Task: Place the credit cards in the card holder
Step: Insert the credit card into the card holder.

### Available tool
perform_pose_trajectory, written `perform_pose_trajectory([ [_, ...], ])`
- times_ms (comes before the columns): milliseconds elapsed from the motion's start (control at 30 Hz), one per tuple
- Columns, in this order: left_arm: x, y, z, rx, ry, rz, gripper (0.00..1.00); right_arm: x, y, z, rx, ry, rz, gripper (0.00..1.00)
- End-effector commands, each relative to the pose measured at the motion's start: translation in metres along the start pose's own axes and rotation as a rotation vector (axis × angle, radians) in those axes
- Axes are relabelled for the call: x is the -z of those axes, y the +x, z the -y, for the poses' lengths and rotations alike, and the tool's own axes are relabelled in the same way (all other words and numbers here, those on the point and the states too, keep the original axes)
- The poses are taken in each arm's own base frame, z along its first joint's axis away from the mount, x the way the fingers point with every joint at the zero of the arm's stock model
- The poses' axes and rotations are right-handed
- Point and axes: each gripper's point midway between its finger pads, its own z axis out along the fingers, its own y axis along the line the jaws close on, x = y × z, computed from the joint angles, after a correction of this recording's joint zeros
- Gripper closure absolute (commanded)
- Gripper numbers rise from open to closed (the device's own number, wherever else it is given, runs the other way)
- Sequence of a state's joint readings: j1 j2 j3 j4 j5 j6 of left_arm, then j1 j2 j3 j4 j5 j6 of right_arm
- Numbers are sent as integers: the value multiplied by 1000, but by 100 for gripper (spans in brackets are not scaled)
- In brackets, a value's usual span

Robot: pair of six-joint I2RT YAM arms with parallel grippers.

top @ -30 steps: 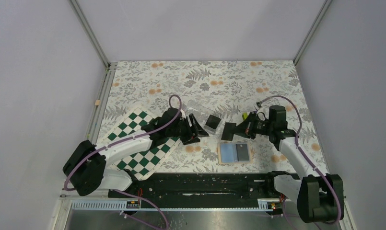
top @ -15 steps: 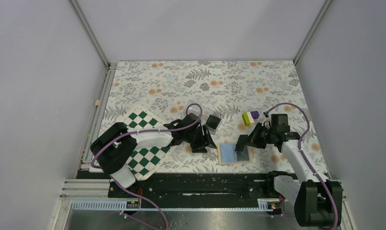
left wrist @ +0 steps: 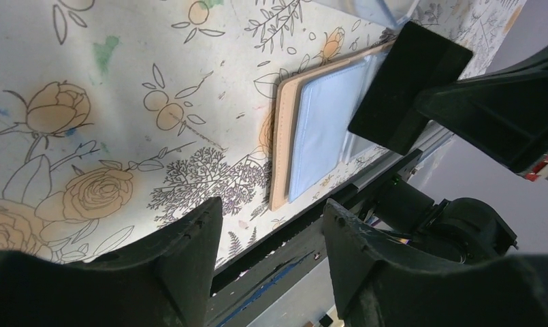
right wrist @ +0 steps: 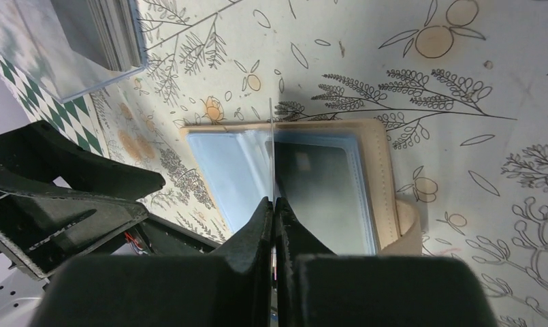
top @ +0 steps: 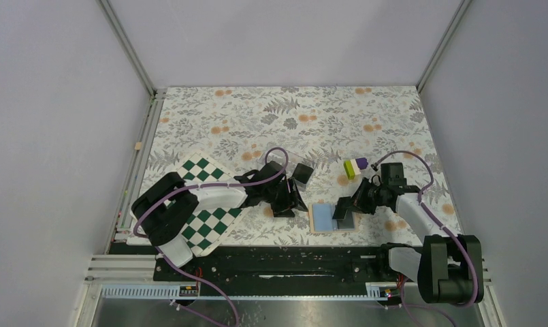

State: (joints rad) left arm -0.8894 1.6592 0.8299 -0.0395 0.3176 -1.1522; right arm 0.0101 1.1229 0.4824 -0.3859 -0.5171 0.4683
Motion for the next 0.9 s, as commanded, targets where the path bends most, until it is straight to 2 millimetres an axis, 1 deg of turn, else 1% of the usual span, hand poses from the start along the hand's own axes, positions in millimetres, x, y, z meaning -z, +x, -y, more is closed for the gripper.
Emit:
perform_pose_trajectory([
  [0,-3,-4,17,-26,65,5,45,-10,8,-2,-11,-50,-29,100],
  [133,-8,-3,12,-23,54,1,47,-14,14,-5,-1,-71,-39,100],
  [300,-16,-1,6,-17,37,-17,54,-19,22,-13,17,-99,-64,100],
  [367,-18,1,3,-16,29,-22,58,-21,26,-16,27,-106,-77,100],
  [500,-23,5,-4,-4,8,-27,72,-27,30,-19,32,-113,-100,100],
  [567,-25,6,-6,2,1,-31,76,-29,33,-19,33,-118,-115,100],
  [733,-28,8,-12,9,-16,-39,90,-28,35,-25,45,-154,-125,100],
  [800,-29,9,-14,12,-21,-40,94,-27,35,-27,56,-168,-127,100],
  [867,-29,9,-16,13,-25,-39,95,-26,35,-30,65,-182,-124,100],
])
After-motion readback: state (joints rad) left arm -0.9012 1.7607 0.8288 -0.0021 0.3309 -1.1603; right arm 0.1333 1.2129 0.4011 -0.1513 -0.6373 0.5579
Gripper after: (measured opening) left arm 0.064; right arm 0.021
